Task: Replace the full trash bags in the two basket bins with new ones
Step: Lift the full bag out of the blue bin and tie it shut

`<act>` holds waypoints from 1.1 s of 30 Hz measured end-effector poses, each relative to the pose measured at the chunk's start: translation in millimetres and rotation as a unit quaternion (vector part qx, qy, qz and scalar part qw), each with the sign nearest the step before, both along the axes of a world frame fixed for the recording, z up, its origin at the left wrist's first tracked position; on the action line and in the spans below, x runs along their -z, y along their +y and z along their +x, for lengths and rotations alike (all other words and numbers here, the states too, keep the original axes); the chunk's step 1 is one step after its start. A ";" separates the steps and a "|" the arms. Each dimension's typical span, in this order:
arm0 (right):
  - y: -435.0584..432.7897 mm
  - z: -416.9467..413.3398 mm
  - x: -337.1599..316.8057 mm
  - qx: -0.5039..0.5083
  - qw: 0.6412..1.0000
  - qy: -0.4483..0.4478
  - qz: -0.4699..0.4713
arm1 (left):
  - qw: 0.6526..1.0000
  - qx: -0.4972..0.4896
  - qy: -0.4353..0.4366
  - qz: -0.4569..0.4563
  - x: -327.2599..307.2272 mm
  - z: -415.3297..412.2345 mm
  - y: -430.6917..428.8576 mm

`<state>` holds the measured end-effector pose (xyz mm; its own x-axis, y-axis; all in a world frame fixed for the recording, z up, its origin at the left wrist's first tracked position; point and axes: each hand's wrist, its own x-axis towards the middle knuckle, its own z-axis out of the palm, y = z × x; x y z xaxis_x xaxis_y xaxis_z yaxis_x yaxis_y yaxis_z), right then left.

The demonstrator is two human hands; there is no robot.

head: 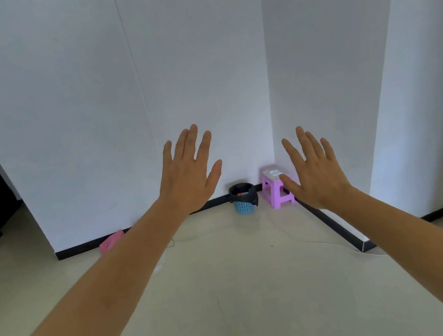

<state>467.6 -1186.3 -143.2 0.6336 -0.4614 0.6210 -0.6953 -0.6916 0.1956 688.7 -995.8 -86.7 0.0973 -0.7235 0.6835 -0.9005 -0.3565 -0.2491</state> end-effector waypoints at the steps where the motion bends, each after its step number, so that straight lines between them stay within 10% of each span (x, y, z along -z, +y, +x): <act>1: -29.6 13.7 -5.4 -0.006 1.000 0.004 -0.005 | 1.000 -0.002 -0.004 0.010 -2.5 14.8 -27.8; 33: -774.2 562.8 53.3 0.013 0.997 0.019 0.069 | 0.991 0.023 0.106 0.072 65.2 585.9 -788.6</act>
